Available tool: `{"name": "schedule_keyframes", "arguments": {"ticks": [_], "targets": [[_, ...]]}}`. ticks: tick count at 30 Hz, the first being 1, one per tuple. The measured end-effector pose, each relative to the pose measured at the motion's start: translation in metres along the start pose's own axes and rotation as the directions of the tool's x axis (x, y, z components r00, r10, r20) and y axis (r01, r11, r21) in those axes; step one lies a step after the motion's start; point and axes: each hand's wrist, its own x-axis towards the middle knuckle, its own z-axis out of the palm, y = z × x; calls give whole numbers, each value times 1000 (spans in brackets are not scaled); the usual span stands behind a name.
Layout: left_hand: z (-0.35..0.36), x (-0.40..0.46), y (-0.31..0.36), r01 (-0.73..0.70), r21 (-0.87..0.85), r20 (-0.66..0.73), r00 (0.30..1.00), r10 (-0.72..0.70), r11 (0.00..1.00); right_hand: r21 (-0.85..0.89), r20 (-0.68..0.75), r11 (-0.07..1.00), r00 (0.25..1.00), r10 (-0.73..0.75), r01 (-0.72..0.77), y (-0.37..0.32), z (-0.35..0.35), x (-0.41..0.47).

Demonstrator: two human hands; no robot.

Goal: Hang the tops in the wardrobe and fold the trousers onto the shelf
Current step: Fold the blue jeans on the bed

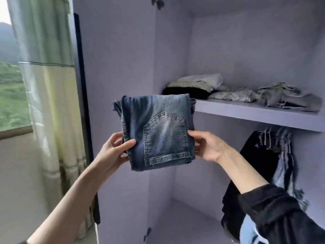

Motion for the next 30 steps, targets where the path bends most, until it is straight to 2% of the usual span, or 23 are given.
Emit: {"name": "schedule_keyframes", "arguments": {"ticks": [3, 9, 17, 24, 30], "targets": [[39, 49, 6, -3, 10, 129, 992, 2, 1000, 13, -105, 997, 992, -76, 78, -29, -30, 5], [110, 127, 12, 13, 6, 303, 953, -14, 1000, -1, -231, 983, 957, -177, 182, -82, -85, 19], [227, 255, 19, -66, 45, 439, 898, 39, 997, -53, -345, 954, 891, -296, 296, -171, -180, 75], [354, 394, 8, -64, 101, 497, 868, 6, 993, -120, -433, 949, 844, -316, 293, -257, -293, 154], [429, 496, -7, 56, 221, 487, 859, -160, 974, -110, -478, 975, 850, -221, 192, -303, -373, 225]]}}
